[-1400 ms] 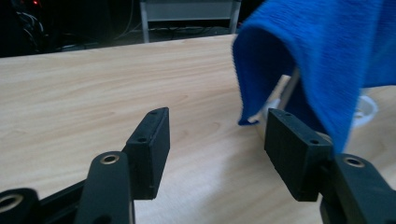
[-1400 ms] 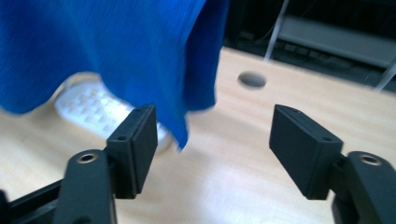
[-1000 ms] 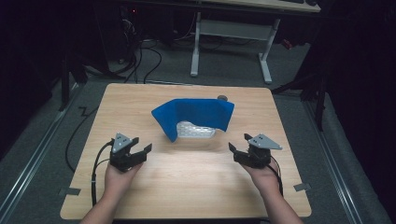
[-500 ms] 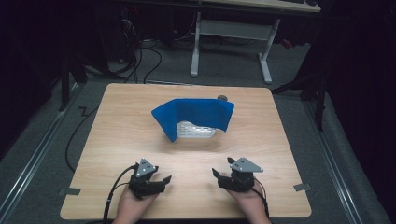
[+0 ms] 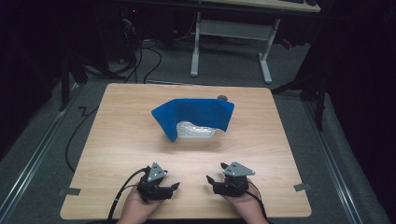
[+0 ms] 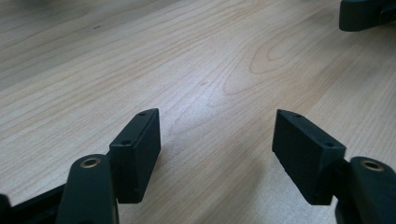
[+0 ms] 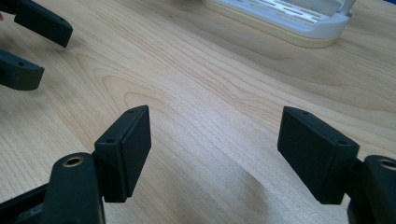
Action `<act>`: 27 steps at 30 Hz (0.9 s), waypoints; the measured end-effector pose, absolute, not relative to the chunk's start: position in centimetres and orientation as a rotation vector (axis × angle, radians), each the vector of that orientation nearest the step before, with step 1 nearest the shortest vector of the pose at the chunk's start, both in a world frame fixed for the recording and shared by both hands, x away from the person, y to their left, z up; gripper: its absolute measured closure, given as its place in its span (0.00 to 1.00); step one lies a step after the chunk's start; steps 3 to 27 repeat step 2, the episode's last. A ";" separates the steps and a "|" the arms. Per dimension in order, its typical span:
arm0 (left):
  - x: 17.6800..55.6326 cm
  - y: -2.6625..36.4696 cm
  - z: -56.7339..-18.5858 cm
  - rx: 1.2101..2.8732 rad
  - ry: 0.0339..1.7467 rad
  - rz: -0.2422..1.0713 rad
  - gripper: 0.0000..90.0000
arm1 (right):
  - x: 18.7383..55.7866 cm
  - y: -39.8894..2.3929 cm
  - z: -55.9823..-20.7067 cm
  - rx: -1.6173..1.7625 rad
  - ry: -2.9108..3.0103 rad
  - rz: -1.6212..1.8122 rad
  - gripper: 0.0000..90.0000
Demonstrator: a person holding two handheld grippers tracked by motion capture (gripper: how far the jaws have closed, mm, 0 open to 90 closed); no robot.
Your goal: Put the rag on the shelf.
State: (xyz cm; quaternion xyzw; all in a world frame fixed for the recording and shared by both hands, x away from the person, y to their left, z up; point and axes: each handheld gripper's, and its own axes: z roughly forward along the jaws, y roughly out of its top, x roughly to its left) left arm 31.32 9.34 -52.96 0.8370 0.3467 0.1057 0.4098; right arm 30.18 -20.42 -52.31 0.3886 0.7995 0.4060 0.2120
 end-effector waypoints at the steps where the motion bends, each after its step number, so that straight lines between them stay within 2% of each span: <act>1: 31.4 9.4 -53.0 2.107 0.876 0.268 0.37 | 30.2 -20.5 -52.3 1.084 2.220 1.130 0.29; 27: 31.4 9.4 -53.0 2.109 0.878 0.267 0.37 | 30.3 -20.6 -52.3 1.087 2.218 1.133 0.29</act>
